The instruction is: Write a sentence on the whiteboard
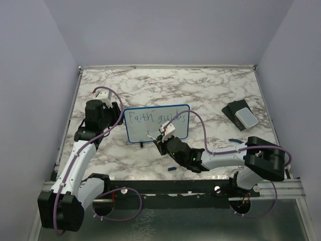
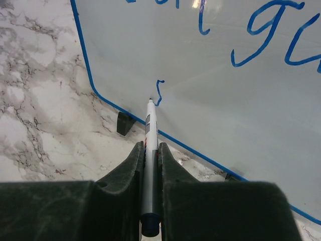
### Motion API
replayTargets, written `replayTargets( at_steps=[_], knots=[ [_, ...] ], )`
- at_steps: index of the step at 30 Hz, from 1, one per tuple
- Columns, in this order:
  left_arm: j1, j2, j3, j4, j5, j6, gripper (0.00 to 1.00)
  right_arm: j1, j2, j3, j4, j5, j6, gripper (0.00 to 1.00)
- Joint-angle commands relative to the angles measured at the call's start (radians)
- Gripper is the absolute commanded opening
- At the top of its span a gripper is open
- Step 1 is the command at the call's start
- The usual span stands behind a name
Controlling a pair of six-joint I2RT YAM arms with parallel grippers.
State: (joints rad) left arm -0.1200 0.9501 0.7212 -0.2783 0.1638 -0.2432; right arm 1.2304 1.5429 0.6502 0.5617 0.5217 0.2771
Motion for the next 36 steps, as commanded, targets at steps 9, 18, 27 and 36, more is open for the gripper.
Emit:
replayTargets(
  at_steps=[9, 18, 27, 36],
  knots=[
    [-0.006, -0.017, -0.013, -0.002, -0.009, 0.0, 0.47, -0.001, -0.015, 0.01, 0.087, -0.068, -0.045, 0.01],
    [-0.006, -0.019, -0.014, -0.002, -0.008, 0.001, 0.47, 0.015, -0.135, -0.06, 0.073, -0.094, -0.025, 0.01],
    [-0.006, -0.013, -0.014, -0.001, -0.009, 0.001, 0.47, 0.015, -0.222, -0.112, 0.003, 0.028, 0.039, 0.01],
    [-0.006, -0.01, -0.014, 0.0, -0.01, 0.001, 0.47, 0.014, -0.2, -0.155, 0.08, 0.031, 0.041, 0.01]
  ],
)
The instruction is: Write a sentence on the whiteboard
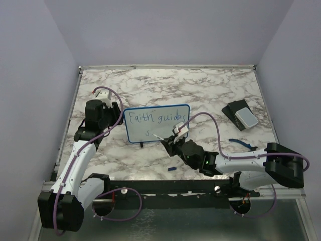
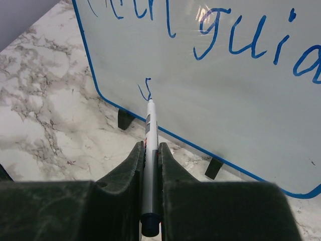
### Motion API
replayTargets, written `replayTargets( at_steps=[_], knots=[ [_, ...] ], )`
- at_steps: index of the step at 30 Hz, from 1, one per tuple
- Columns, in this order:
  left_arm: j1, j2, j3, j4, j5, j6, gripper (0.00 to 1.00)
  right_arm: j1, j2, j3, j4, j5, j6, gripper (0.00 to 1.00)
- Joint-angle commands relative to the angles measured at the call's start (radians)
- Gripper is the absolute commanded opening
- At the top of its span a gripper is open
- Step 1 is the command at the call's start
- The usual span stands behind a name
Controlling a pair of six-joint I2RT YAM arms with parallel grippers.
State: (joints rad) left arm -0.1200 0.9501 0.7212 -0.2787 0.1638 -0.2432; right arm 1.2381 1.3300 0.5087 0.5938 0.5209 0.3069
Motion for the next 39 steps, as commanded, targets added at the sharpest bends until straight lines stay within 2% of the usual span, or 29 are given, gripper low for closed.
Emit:
replayTargets(
  at_steps=[1, 24, 39],
  knots=[
    [-0.006, -0.009, -0.015, 0.0, -0.011, 0.001, 0.47, 0.006, 0.018, -0.012, 0.057, 0.031, 0.006, 0.01],
    [-0.006, -0.008, -0.014, 0.0, -0.009, 0.001, 0.47, 0.005, 0.13, 0.063, 0.108, 0.048, -0.051, 0.01],
    [-0.005, -0.011, -0.014, 0.0, -0.008, 0.001, 0.47, -0.019, 0.149, 0.079, 0.061, 0.104, -0.016, 0.01]
  ],
)
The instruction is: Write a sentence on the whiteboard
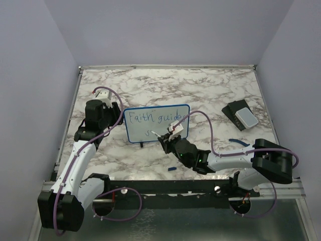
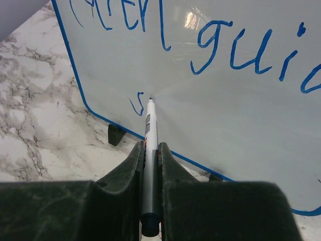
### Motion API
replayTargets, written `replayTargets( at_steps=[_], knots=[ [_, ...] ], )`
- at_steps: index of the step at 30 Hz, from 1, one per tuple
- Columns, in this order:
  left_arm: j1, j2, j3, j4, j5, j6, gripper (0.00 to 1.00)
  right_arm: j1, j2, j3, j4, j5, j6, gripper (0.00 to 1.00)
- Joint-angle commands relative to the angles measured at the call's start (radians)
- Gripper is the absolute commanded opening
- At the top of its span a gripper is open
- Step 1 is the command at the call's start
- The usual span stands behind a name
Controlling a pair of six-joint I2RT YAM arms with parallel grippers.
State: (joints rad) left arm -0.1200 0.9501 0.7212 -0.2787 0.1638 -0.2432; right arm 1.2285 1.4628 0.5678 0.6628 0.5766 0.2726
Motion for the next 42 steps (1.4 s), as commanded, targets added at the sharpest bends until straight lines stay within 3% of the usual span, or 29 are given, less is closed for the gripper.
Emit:
replayTargets(
  at_steps=[1, 21, 31, 42],
  knots=[
    [-0.005, -0.011, -0.014, 0.0, -0.008, 0.001, 0.47, -0.01, 0.016, 0.019, -0.009, 0.046, 0.02, 0.01],
    [-0.006, -0.014, -0.014, -0.001, -0.007, 0.001, 0.47, -0.013, -0.058, -0.035, -0.069, 0.138, 0.065, 0.01],
    [-0.006, -0.015, -0.013, 0.0, -0.008, 0.0, 0.47, -0.012, -0.09, -0.053, -0.016, 0.012, -0.008, 0.0],
    [-0.005, -0.011, -0.013, 0.001, -0.009, 0.001, 0.47, -0.012, -0.086, -0.016, 0.014, -0.005, -0.075, 0.01]
  ],
)
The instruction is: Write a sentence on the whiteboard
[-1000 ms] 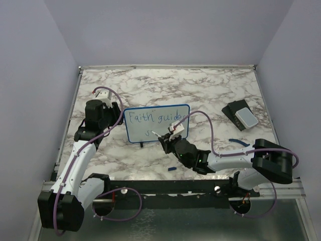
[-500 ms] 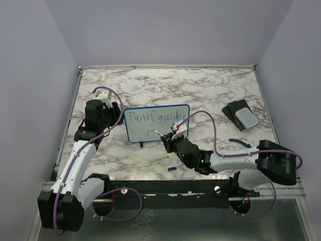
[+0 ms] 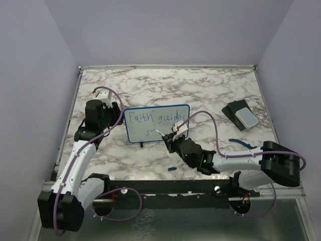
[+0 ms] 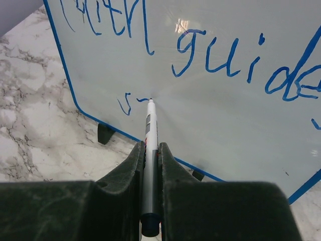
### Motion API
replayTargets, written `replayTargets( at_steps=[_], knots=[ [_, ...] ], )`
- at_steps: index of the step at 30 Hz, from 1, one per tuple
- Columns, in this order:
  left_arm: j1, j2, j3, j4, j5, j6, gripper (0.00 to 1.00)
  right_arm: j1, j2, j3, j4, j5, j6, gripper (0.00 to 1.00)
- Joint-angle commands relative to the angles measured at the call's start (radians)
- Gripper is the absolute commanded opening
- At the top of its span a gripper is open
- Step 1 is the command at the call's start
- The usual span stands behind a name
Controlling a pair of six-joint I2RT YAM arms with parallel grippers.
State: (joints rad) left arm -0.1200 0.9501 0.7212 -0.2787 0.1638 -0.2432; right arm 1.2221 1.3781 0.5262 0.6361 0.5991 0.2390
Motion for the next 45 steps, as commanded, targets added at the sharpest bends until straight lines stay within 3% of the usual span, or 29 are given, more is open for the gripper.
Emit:
replayTargets(
  at_steps=[1, 16, 45],
  knots=[
    [-0.005, -0.011, -0.014, 0.0, -0.009, 0.002, 0.46, -0.006, 0.001, 0.03, 0.044, -0.033, -0.05, 0.01],
    [-0.006, -0.011, -0.014, -0.001, -0.009, 0.002, 0.47, -0.006, 0.059, 0.077, 0.044, 0.004, -0.067, 0.01],
    [-0.006, -0.013, -0.014, 0.001, -0.01, 0.002, 0.47, -0.005, 0.049, 0.05, -0.121, 0.014, 0.095, 0.01]
  ],
)
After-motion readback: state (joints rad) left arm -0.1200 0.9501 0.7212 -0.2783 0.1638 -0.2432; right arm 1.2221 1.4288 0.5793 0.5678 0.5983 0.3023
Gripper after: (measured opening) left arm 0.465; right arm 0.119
